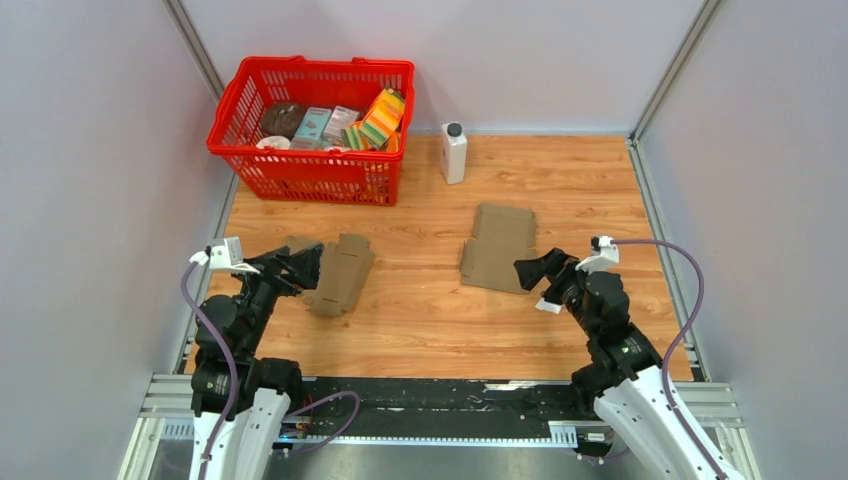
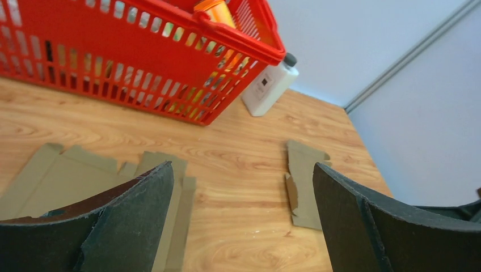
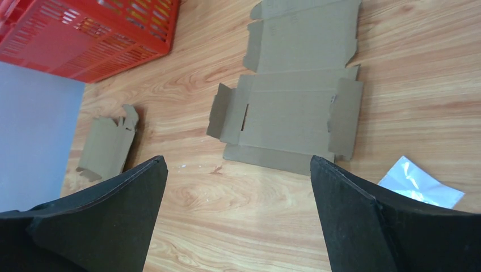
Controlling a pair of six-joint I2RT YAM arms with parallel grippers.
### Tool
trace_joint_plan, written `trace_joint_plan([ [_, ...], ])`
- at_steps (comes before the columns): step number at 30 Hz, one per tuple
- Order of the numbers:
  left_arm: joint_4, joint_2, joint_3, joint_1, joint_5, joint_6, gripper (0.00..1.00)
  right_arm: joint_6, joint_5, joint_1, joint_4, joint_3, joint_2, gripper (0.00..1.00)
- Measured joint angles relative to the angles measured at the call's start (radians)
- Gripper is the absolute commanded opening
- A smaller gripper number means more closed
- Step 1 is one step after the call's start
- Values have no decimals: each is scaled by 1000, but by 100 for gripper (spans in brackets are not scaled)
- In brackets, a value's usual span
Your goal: Fold the paper box
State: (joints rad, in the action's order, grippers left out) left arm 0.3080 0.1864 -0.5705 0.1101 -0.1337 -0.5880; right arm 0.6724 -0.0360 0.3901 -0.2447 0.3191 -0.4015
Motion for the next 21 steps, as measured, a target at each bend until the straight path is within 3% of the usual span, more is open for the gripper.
trace_joint_plan([
  [5,79,-15,-3,0,40,5,100,-11,-42,0,-60,121,-121,100],
  [10,173,22,-43,0,49,26,100,26,-14,40,-11,207,-308,100],
  [17,270,42,-57,0,77,44,97,96,-59,393,107,428,-769,100],
  [21,343,35,-68,0,136,45,95,161,-34,525,232,567,-1039,98],
])
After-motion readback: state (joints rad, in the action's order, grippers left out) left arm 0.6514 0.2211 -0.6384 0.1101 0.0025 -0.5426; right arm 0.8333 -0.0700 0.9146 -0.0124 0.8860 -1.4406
